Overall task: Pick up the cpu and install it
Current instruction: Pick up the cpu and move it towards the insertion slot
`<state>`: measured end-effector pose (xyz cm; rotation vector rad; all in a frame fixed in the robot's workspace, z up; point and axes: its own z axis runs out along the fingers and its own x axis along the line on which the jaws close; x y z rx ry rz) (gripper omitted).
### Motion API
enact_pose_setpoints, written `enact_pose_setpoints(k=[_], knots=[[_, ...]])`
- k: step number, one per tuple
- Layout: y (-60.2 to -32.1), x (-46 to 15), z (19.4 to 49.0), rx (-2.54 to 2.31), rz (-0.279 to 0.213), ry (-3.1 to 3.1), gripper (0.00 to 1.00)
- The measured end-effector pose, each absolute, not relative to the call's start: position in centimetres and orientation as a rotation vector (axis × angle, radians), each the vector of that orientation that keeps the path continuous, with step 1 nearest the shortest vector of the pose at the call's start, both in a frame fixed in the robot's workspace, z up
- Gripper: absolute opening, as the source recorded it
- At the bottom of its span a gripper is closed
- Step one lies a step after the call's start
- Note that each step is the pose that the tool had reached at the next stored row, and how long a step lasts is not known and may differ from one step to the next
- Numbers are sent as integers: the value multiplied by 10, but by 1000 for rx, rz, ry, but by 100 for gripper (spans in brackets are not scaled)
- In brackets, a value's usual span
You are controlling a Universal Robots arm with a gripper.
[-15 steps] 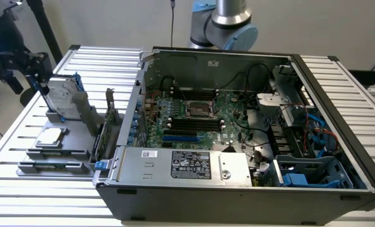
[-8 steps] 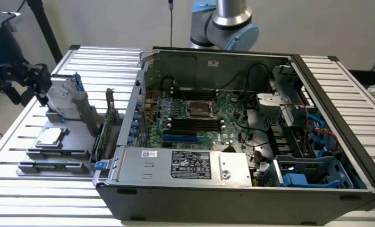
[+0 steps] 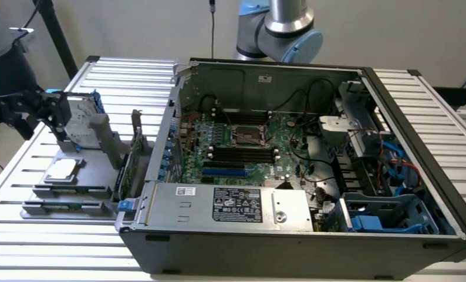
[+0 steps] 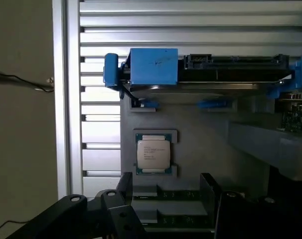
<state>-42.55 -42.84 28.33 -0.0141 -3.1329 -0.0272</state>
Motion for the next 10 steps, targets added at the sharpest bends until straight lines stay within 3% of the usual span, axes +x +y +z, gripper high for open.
enact_pose_setpoints(k=[10], knots=[[-431, -422, 265, -14, -27, -3133, 65]])
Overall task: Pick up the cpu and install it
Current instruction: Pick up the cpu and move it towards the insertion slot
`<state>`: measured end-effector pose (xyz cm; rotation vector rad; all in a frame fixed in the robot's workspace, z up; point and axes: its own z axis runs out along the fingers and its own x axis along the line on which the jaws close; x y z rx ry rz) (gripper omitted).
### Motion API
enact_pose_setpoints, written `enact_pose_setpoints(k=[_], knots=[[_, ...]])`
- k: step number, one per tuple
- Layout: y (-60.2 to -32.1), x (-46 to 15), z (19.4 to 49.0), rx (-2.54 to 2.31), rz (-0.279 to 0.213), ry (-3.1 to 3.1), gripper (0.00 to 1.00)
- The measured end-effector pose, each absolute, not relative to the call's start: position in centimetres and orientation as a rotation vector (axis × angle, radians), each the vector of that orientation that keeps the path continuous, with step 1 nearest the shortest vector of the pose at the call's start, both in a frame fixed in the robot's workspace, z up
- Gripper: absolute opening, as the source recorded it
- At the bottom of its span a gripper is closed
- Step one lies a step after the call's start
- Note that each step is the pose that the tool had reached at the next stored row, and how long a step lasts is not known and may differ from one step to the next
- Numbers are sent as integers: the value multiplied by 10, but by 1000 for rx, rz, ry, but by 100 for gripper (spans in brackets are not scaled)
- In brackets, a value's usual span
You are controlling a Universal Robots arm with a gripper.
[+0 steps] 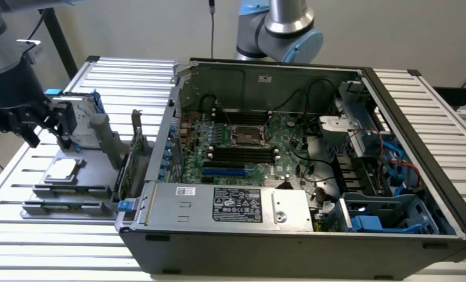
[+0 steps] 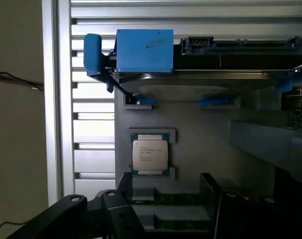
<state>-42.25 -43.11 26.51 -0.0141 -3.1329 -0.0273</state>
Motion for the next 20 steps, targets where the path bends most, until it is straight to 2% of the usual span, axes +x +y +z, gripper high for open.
enact_pose_setpoints(k=[20], knots=[[-421, -437, 229, -15, -27, -3133, 65]])
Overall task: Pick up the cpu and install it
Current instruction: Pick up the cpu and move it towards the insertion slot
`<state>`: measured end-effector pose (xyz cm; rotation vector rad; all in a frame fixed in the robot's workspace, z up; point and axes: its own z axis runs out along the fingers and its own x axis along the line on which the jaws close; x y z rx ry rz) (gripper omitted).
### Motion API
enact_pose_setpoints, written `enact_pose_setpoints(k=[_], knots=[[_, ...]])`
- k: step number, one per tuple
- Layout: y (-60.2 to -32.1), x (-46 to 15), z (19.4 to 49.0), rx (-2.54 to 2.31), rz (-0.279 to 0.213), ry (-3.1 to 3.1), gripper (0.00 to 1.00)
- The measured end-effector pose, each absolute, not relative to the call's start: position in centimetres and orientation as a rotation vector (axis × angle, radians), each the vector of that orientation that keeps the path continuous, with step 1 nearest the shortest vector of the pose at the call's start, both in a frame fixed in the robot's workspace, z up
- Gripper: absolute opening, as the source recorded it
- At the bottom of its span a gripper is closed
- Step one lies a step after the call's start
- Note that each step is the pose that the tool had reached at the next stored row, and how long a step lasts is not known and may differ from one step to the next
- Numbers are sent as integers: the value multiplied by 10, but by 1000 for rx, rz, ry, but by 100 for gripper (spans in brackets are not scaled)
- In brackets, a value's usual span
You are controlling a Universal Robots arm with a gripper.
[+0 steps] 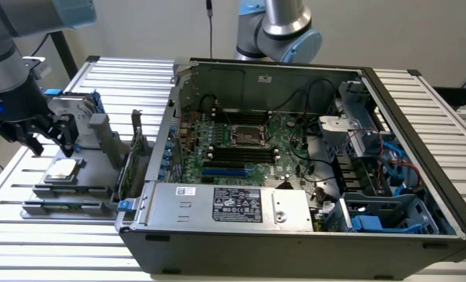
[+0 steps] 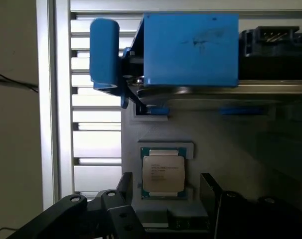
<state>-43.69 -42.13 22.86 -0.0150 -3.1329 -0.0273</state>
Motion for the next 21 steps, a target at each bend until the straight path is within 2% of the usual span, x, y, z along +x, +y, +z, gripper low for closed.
enact_pose_setpoints(k=[21], knots=[[-428, -435, 192, -25, -27, -3133, 65]])
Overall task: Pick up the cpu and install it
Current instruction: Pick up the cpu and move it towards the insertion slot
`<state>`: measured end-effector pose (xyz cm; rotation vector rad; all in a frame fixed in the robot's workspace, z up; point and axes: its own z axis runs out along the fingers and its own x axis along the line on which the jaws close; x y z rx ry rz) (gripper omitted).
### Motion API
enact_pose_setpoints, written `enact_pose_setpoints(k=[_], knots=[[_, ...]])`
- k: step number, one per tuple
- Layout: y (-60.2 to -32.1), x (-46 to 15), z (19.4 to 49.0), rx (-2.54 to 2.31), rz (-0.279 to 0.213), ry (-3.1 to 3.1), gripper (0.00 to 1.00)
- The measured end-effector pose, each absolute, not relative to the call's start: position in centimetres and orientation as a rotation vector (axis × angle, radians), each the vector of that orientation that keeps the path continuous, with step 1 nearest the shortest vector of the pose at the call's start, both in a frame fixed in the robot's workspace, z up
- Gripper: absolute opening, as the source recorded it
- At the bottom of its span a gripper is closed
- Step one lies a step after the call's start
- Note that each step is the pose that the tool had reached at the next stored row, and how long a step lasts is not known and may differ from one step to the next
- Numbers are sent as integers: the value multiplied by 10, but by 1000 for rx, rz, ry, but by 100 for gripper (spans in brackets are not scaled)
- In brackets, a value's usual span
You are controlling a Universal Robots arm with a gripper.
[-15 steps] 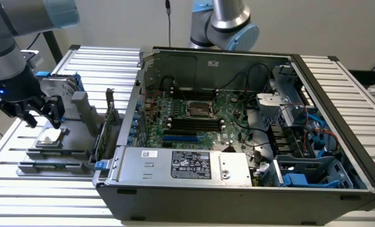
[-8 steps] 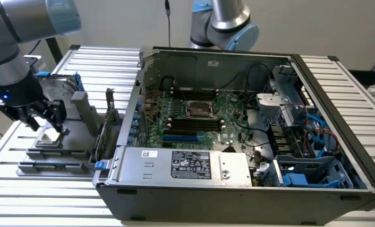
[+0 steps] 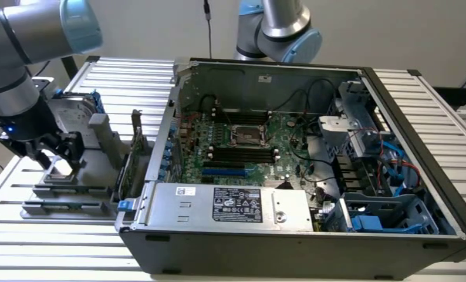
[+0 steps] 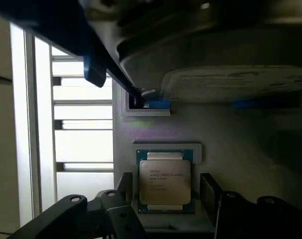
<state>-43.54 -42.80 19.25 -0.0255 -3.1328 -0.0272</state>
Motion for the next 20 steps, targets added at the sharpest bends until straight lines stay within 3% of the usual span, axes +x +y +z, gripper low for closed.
enact_pose_setpoints(k=[20], knots=[[-429, -435, 186, -27, -30, -3122, 63]])
